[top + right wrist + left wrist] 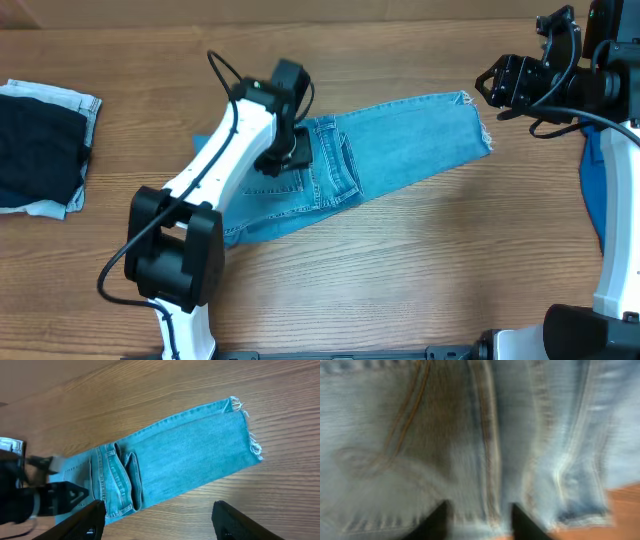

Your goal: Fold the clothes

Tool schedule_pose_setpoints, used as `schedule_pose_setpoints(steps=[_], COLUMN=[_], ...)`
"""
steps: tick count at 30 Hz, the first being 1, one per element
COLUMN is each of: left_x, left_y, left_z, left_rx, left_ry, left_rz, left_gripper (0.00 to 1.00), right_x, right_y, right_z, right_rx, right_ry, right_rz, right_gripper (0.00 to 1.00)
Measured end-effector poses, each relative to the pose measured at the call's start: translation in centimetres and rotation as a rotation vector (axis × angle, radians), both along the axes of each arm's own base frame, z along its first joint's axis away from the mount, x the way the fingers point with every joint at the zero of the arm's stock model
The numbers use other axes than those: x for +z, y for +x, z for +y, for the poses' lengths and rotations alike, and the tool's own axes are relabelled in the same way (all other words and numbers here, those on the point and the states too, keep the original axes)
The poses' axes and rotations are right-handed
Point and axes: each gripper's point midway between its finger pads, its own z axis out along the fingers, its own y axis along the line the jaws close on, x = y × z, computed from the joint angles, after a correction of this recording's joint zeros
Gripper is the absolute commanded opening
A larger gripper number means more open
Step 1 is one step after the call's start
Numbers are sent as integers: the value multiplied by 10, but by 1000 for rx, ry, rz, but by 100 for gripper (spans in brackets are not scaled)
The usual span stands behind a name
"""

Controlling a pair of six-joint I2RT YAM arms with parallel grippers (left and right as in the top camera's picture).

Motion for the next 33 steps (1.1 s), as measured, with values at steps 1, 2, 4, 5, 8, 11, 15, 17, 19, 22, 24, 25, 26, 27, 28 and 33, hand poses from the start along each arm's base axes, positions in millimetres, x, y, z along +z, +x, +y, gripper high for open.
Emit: schedule_pose_setpoints(steps=[1,2,4,5,8,11,15,17,19,22,24,25,26,27,28,33], left_x=[-6,-32,-51,-58,-69,-70,-69,-67,-62,-52,-47,-46,-46,-46,-46,-46], left_y=[-1,-14,-22,-27,-36,-37,-38,-38,-39,-27,-20,-18,-18,-18,-19,-23], left_z=[1,8,13,16,22,26,30,34,47,72,83,86,86,85,83,72], left_rx=[1,4,5,2,-33,-122,-162,-157,-145,-145,-142,-141,-144,-146,-148,-109], left_ry=[4,25,37,44,63,84,103,115,137,166,177,178,176,172,165,97], left_rz=[2,38,51,59,68,45,43,55,77,74,64,62,61,63,64,83], left_gripper=[4,4,4,4,4,4,13,15,15,16,18,18,20,22,24,25], right_x=[0,0,0,0,0,-1,-1,-4,-19,-63,-100,-120,-133,-145,-155,-191], right_y=[0,0,0,0,0,0,4,7,11,22,31,34,37,39,41,49], right_z=[0,0,0,0,-1,-4,-10,-10,-11,-13,-13,-12,-12,-12,-11,-7], right_rx=[-1,-1,-1,-1,-4,-15,-31,-33,-34,-30,-28,-25,-24,-23,-20,6], right_ry=[0,0,0,0,-4,-23,-48,-51,-50,-39,-27,-18,-12,-4,2,21], right_rz=[0,0,1,0,0,2,-9,-12,24,142,228,271,300,321,342,402], right_gripper=[72,72,73,73,73,77,79,79,78,74,72,71,71,71,75,92])
